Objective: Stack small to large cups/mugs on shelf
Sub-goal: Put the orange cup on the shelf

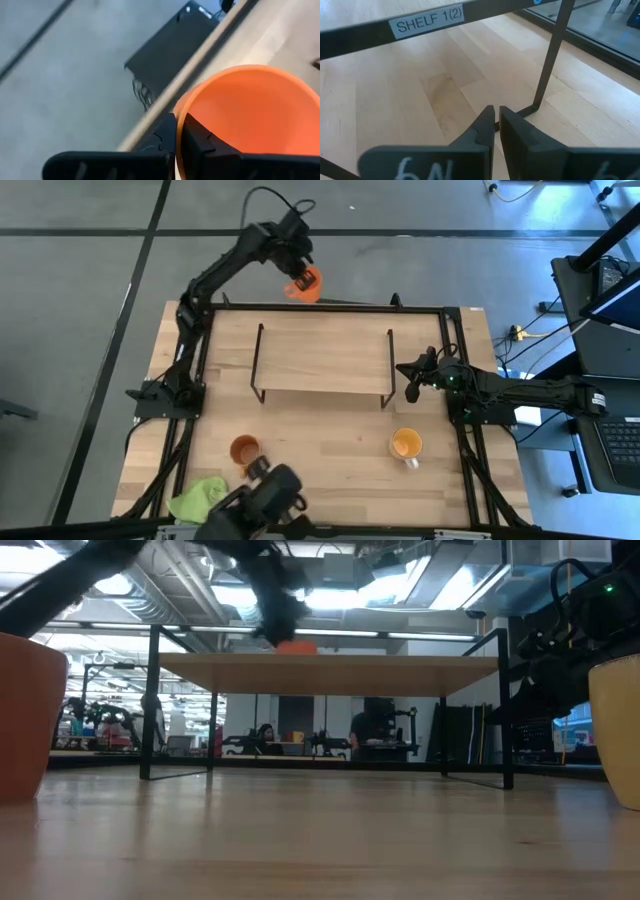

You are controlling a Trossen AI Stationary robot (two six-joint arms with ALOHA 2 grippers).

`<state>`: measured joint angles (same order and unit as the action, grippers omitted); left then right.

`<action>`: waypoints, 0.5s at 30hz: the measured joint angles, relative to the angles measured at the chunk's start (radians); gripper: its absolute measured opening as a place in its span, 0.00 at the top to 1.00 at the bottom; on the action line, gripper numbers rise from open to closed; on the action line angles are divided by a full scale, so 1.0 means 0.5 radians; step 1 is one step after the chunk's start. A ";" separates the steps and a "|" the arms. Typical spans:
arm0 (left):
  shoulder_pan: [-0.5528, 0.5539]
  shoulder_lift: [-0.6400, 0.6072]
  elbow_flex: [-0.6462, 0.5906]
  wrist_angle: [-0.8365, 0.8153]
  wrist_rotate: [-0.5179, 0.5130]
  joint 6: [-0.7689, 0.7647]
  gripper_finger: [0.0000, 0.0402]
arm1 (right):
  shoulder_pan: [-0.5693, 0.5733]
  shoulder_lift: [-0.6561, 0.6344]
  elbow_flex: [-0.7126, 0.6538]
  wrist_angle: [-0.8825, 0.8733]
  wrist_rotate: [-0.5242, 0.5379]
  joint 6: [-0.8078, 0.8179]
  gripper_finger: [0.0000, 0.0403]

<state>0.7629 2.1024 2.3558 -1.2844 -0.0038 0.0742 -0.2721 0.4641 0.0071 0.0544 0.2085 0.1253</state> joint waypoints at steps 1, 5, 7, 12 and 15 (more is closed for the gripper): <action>-0.009 -0.049 0.000 -0.046 0.010 -0.047 1.00 | 0.001 0.000 0.000 0.000 0.000 0.001 0.93; -0.069 -0.236 0.000 -0.239 0.064 -0.253 1.00 | 0.000 0.001 0.000 0.000 0.000 -0.001 0.93; -0.101 -0.311 0.003 -0.382 0.118 -0.386 1.00 | 0.001 0.000 0.000 0.000 0.000 0.002 0.93; -0.259 -0.399 -0.011 -0.574 -0.067 -0.701 0.98 | 0.000 0.001 0.000 0.000 0.000 0.002 0.93; -0.395 -0.419 -0.016 -0.577 -0.152 -0.937 0.98 | 0.000 0.000 0.000 0.000 0.000 -0.001 0.93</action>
<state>0.5656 1.8932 2.3478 -1.5729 -0.0799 -0.3940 -0.2720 0.4643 0.0071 0.0544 0.2085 0.1249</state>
